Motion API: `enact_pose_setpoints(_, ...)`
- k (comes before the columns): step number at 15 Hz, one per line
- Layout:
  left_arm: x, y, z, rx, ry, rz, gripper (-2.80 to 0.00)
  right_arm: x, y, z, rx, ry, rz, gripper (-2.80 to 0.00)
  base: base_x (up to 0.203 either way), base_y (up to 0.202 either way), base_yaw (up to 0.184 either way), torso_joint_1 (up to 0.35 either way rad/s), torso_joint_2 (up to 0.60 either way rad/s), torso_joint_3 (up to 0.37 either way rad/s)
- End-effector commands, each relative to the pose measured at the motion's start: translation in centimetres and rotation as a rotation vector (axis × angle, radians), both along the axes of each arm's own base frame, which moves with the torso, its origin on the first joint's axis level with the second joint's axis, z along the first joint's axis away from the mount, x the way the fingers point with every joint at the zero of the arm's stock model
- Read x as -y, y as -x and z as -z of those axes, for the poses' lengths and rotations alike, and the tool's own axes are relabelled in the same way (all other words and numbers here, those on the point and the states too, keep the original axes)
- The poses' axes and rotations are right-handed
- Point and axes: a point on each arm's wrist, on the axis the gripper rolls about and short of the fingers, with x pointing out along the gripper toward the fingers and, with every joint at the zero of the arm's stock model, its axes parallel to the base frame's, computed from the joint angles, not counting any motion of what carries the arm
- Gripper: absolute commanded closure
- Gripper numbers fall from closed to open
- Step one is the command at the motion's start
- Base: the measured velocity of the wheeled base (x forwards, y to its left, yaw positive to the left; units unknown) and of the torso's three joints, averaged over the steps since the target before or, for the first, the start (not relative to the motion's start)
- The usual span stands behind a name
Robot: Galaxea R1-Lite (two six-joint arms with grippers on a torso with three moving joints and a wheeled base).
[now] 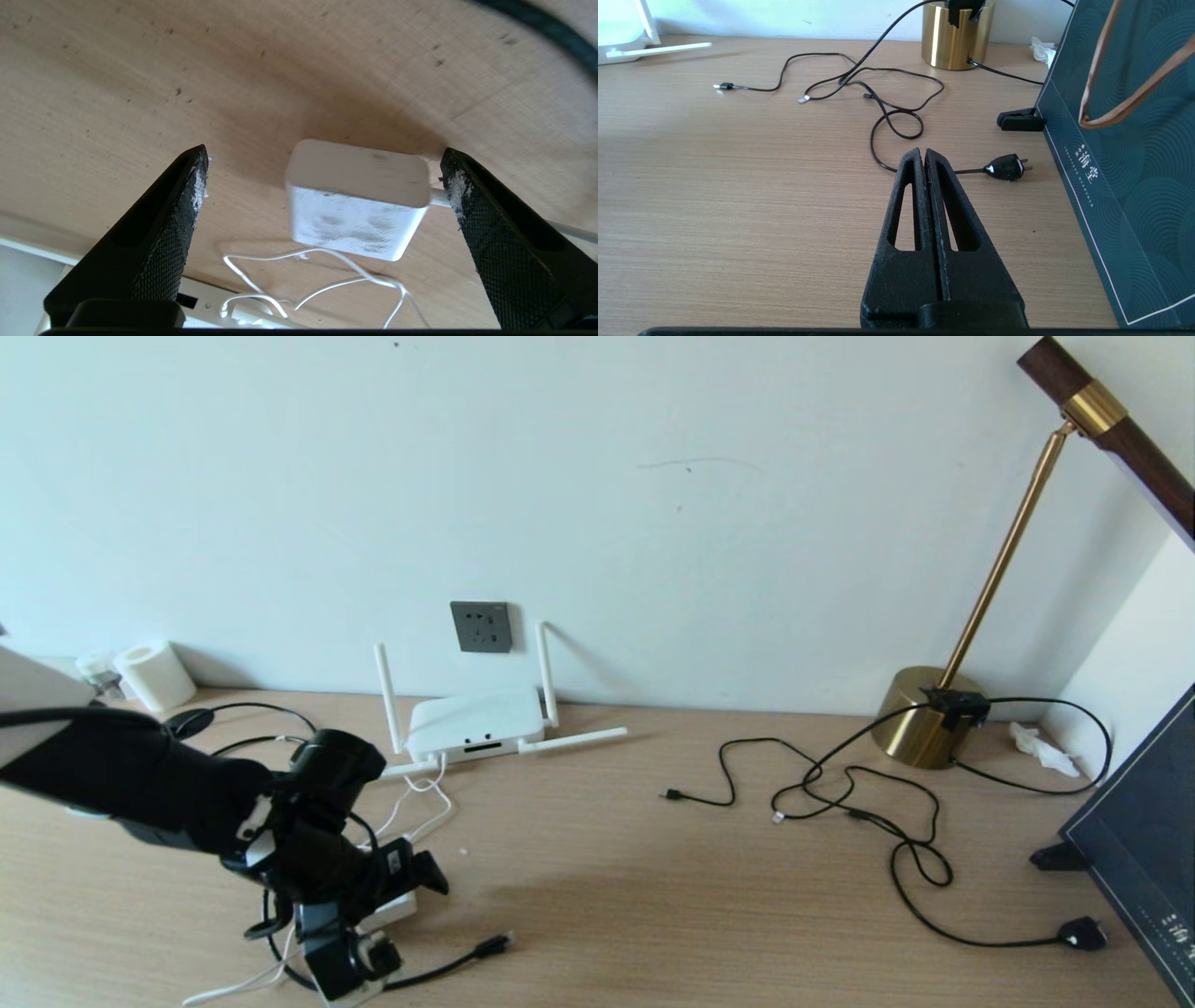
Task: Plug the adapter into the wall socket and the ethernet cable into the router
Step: Plug plug into socket
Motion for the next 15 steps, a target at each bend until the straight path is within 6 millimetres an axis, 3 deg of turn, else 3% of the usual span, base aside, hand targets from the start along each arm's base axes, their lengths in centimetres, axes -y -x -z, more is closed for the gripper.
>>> enact_pose_setpoints(1, -0.2, -0.6, -0.4, 0.023, -0.003, 0.004, -2.80, 0.0, 0.0, 0.0, 0.000, 0.000, 0.000, 0.00, 0.000, 0.000, 0.000, 0.000, 0.00, 0.000)
enact_pose_setpoints(5, -0.2, -1.4, -1.8, 0.046, -0.045, 0.086, -2.80, 0.0, 0.0, 0.0, 0.000, 0.000, 0.000, 0.00, 0.000, 0.000, 0.000, 0.000, 0.00, 0.000)
enact_pose_setpoints(15, -0.3, -1.0, -2.3, 0.067, -0.116, 0.146, -2.80, 0.0, 0.0, 0.0, 0.000, -0.001, 0.000, 0.00, 0.000, 0.000, 0.000, 0.000, 0.00, 0.000)
